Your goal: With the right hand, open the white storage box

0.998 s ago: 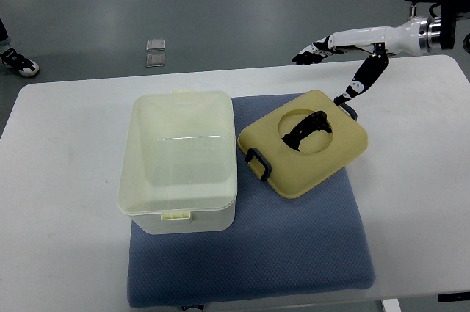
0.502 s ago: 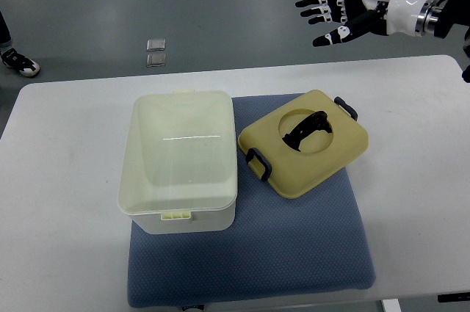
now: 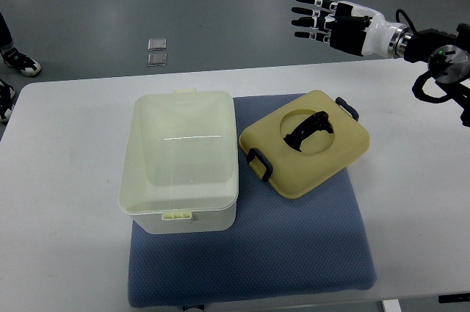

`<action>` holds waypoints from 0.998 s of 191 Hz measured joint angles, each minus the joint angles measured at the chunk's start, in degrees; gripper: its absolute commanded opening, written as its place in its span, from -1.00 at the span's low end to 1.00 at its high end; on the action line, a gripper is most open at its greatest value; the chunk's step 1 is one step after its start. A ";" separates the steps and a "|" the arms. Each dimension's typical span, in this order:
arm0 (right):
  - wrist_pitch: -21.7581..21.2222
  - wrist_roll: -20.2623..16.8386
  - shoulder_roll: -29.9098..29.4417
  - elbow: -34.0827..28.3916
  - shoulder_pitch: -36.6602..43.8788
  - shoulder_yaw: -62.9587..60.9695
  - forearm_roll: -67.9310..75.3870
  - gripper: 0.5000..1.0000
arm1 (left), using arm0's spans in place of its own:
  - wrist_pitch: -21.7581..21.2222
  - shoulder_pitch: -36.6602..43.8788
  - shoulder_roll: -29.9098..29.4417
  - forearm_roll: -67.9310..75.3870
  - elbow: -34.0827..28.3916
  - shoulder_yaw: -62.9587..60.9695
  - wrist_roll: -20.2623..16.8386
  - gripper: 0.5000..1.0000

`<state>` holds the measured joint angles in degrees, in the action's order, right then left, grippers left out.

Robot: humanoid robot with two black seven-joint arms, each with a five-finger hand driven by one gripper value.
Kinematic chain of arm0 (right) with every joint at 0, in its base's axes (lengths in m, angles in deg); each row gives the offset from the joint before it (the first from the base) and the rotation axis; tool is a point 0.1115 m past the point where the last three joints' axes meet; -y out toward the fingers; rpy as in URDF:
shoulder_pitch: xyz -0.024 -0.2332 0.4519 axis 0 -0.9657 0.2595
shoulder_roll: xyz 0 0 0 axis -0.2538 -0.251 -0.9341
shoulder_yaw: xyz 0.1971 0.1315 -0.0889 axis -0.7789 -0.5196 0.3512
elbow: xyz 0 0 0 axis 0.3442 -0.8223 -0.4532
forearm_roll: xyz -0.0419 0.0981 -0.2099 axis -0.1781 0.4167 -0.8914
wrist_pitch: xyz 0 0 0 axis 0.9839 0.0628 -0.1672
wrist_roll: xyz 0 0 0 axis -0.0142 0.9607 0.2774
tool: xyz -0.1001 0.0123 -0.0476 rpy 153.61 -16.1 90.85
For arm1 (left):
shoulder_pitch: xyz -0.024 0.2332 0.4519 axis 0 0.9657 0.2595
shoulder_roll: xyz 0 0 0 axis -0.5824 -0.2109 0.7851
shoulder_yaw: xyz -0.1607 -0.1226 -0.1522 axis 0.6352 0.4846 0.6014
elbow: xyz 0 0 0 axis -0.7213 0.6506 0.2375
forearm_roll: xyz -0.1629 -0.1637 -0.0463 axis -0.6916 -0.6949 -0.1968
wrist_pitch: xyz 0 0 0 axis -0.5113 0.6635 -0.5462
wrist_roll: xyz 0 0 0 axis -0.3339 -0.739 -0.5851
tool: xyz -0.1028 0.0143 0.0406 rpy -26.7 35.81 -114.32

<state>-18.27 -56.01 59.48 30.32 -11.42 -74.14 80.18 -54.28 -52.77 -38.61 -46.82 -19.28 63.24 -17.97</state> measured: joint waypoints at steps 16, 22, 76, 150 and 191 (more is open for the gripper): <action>1.58 -1.58 -0.47 0.03 -0.06 -0.18 1.57 0.64 | 0.00 0.00 0.00 0.00 0.00 0.00 0.00 1.00; 1.71 -1.95 -0.54 0.03 -0.06 -0.21 1.81 0.64 | 0.00 0.00 0.00 0.00 0.00 0.00 0.00 1.00; 1.08 -2.36 -2.32 0.34 -1.54 -0.31 3.63 0.64 | 0.00 0.00 0.00 0.00 0.00 0.00 0.00 1.00; 2.91 -1.74 -3.86 1.56 -3.55 -6.22 3.67 0.70 | 0.00 0.00 0.00 0.00 0.00 0.00 0.00 1.00; 4.71 -1.51 -4.29 1.60 -3.59 -6.67 3.66 0.70 | 0.00 0.00 0.00 0.00 0.01 0.00 0.00 1.00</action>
<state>-13.56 -57.53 55.19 31.92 -15.01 -80.80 83.84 -54.28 -52.77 -38.61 -46.82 -19.28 63.24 -17.97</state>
